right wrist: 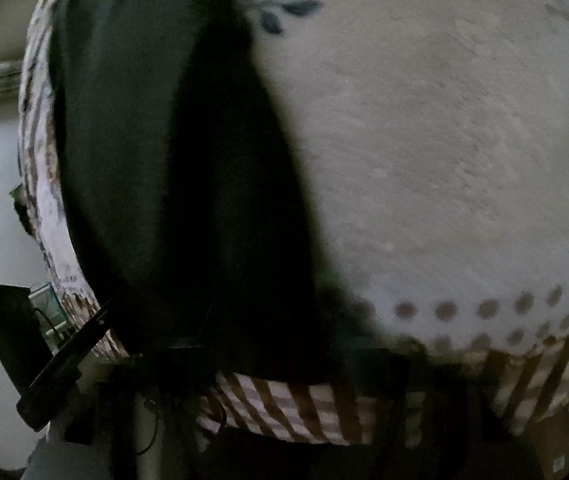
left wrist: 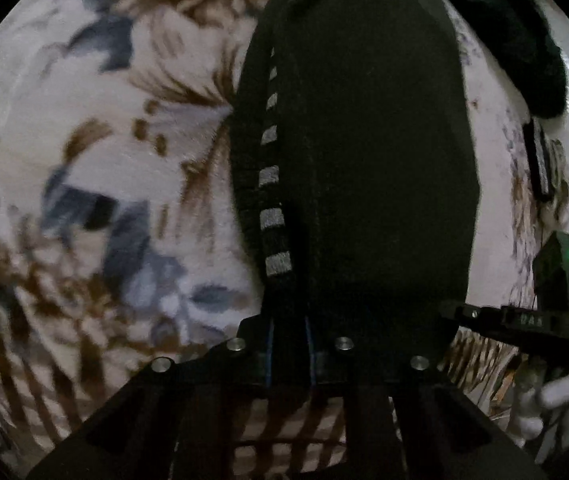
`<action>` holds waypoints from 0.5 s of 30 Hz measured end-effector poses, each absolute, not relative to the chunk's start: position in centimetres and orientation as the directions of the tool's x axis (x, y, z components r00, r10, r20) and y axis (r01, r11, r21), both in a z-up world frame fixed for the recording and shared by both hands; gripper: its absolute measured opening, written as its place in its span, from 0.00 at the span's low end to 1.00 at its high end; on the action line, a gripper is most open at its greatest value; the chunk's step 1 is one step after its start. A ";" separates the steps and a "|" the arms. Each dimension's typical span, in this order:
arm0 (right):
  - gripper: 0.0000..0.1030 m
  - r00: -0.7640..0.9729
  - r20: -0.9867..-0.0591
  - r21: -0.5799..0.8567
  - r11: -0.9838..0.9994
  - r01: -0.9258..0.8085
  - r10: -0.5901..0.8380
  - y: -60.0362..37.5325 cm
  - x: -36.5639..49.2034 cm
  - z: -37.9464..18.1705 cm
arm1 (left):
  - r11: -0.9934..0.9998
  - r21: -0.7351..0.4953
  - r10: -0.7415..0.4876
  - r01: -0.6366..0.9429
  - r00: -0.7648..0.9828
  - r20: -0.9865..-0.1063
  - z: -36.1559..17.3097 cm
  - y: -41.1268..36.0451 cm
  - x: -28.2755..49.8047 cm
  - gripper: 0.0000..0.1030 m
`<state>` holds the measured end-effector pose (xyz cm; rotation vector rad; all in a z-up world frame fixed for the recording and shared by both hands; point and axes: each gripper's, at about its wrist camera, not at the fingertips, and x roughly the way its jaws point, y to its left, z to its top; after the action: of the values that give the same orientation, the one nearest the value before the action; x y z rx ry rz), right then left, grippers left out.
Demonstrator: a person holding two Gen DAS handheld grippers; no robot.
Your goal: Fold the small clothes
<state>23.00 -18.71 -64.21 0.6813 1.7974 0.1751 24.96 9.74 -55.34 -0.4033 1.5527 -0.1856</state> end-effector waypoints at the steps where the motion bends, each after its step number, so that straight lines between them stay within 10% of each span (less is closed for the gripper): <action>1: 0.09 -0.170 -0.825 0.451 0.809 0.377 0.539 -18.7 22.9 -63.8 | 0.920 -0.370 -0.370 -0.127 0.021 -0.929 -55.2 9.9 24.9 0.09; 7: 0.11 -0.214 -0.836 0.432 0.847 0.310 0.505 -18.2 23.1 -64.2 | 0.872 -0.438 -0.454 -0.220 -0.025 -0.891 -58.4 13.0 24.5 0.17; 12: 0.46 -0.212 -0.780 0.506 0.794 0.338 0.588 -18.8 23.6 -64.2 | 0.757 -0.575 -0.588 -0.311 0.062 -0.807 -57.8 14.6 24.2 0.66; 15: 0.48 -0.199 -0.780 0.509 0.787 0.349 0.593 -19.2 23.7 -64.5 | 0.717 -0.604 -0.618 -0.347 0.081 -0.782 -59.2 14.7 24.2 0.67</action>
<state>23.73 -19.15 -64.50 0.7269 1.8113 0.2603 24.15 14.68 -59.24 -0.8223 1.5266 -0.2413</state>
